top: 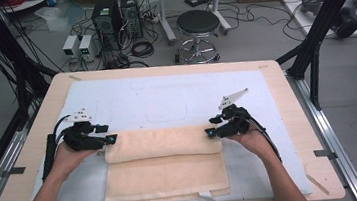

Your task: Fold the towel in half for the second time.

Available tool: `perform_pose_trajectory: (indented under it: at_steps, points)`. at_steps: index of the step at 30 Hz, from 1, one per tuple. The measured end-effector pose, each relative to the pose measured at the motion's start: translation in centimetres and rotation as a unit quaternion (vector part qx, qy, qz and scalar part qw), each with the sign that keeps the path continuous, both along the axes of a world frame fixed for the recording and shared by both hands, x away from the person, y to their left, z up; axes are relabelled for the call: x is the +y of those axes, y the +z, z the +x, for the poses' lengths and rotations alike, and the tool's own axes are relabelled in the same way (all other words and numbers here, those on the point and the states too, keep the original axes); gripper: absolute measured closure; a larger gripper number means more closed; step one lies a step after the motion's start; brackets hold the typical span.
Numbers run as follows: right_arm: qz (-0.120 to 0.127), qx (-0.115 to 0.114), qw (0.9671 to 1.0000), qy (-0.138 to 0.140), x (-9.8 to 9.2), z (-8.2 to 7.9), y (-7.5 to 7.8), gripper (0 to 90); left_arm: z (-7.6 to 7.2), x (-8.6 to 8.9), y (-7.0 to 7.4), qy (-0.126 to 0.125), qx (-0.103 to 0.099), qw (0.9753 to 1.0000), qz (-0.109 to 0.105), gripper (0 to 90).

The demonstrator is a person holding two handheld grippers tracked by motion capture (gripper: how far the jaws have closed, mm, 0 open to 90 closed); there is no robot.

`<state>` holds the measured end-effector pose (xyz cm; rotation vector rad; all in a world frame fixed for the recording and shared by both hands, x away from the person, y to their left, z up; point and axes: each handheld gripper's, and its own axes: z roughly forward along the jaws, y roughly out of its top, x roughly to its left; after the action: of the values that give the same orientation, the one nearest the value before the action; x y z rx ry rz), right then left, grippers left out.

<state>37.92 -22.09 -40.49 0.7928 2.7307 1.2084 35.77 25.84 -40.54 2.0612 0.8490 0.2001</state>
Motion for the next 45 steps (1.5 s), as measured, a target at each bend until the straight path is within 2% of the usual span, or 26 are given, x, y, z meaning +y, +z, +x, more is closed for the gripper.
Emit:
perform_pose_trajectory:
  at_steps: [2,5,6,7,9,13,16,19,22,26,29,34,39,45]
  points:
    - [-0.003,0.015,0.9998,0.011,0.2,0.0,-0.2,59.0,-0.1,-0.2,-0.3,-0.009,-0.001,1.0,0.0,52.1]
    - [-0.004,0.013,0.9995,0.029,0.4,-0.1,-0.1,76.7,-0.2,-0.2,-0.4,-0.009,-0.01,0.9999,-0.006,73.3]
    - [-0.005,0.013,0.9994,0.031,0.4,-0.1,0.0,79.6,-0.3,-0.2,-0.4,-0.008,-0.012,0.9999,-0.004,79.3]
    - [-0.002,0.013,0.9994,0.033,0.4,-0.2,0.1,81.4,-0.3,-0.3,-0.4,-0.006,-0.017,0.9998,-0.007,81.2]
    - [0.001,0.007,0.9995,0.031,0.3,-0.1,0.3,82.8,-0.3,-0.2,-0.1,-0.003,-0.025,0.9996,-0.013,83.0]
    - [0.02,-0.008,0.9997,0.006,-0.3,0.4,1.5,83.8,0.1,0.4,0.8,0.024,-0.042,0.9973,-0.055,83.9]
    - [0.031,-0.026,0.9991,-0.008,-0.5,0.8,3.0,83.8,0.4,0.6,2.3,0.037,-0.06,0.995,-0.07,84.1]
    - [0.041,-0.048,0.9979,-0.012,-0.5,0.9,5.1,83.8,0.1,0.7,4.0,0.043,-0.086,0.9918,-0.083,84.1]
    - [0.058,-0.071,0.9958,-0.006,-0.6,0.2,6.9,83.8,-0.9,1.0,5.2,0.039,-0.11,0.9891,-0.091,84.0]
    - [0.058,-0.088,0.9944,0.013,-0.6,-2.0,8.1,83.6,-3.3,1.4,5.6,0.018,-0.126,0.9883,-0.084,84.1]
    - [0.059,-0.093,0.9934,0.029,-0.6,-3.9,7.8,83.6,-5.4,1.5,5.0,0.002,-0.129,0.9887,-0.077,84.0]
    - [0.049,-0.087,0.9942,0.041,-0.7,-6.1,6.2,83.2,-8.2,1.4,3.0,-0.02,-0.124,0.99,-0.063,84.0]
    - [0.05,-0.077,0.9945,0.051,-0.9,-7.5,4.8,82.9,-10.1,1.4,1.4,-0.038,-0.113,0.9911,-0.059,84.0]
    - [0.038,-0.068,0.9953,0.057,-1.0,-9.2,3.1,82.6,-11.8,1.3,0.6,-0.06,-0.105,0.9917,-0.044,83.9]
